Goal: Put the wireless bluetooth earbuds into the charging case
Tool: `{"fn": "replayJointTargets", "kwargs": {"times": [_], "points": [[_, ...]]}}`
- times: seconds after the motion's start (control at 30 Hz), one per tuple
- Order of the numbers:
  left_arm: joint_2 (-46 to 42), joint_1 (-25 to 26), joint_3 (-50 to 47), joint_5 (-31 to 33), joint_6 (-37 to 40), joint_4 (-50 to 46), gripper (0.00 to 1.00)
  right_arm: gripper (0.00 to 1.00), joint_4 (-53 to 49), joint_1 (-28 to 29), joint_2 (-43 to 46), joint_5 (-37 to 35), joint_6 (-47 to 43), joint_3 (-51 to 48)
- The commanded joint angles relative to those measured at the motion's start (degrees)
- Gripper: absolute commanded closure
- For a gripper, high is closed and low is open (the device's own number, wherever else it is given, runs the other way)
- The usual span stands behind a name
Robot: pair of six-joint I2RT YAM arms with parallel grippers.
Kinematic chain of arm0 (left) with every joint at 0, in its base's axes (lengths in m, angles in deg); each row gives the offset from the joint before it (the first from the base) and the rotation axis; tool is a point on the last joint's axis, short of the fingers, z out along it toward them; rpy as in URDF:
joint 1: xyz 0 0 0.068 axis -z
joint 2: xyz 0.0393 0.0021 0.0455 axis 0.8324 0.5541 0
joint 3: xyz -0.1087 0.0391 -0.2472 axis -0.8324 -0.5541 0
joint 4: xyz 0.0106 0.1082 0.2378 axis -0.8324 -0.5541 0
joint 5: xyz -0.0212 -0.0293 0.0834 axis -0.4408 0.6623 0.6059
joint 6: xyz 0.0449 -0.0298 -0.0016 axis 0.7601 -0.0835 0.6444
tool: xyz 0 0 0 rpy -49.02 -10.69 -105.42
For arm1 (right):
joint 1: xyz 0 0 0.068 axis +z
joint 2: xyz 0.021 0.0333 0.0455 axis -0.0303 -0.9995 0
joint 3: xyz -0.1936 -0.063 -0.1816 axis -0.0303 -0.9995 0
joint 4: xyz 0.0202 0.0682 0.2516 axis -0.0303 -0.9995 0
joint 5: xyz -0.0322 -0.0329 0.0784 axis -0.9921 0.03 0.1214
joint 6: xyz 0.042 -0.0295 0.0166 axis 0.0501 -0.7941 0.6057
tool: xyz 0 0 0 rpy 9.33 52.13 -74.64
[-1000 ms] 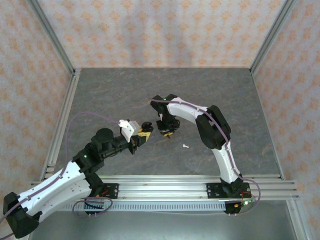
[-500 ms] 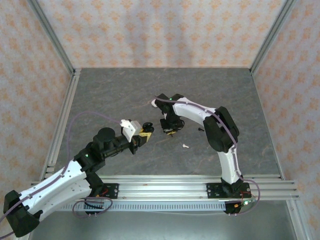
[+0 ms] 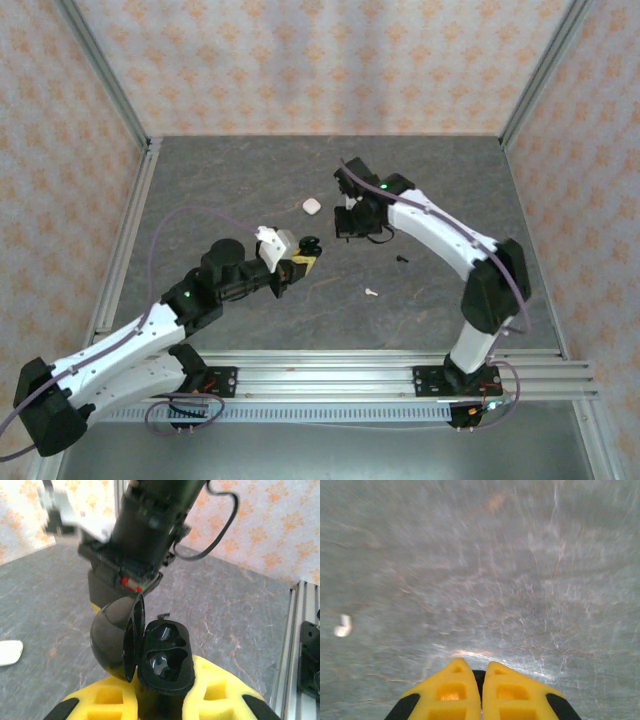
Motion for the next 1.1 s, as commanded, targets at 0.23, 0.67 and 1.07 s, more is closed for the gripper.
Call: {"fn": "replayJointTargets", "kwargs": {"times": [0.23,0.67,1.07], "points": [[12.14,0.34,10.68,-8.04,1.34,9.5,1.0,0.92,8.14,-0.08,17.42,-6.02,0.42,-2.73],[13.16,0.31,12.06,-7.61,-0.36,12.2,1.0,0.93,14.51,-0.16,28.76,-2.36,-1.45,-5.81],[11.93,0.3,11.59,-6.39,-1.94,13.79,1.0,0.94,26.03,-0.17,35.52,12.15,-3.37,-13.46]]}}
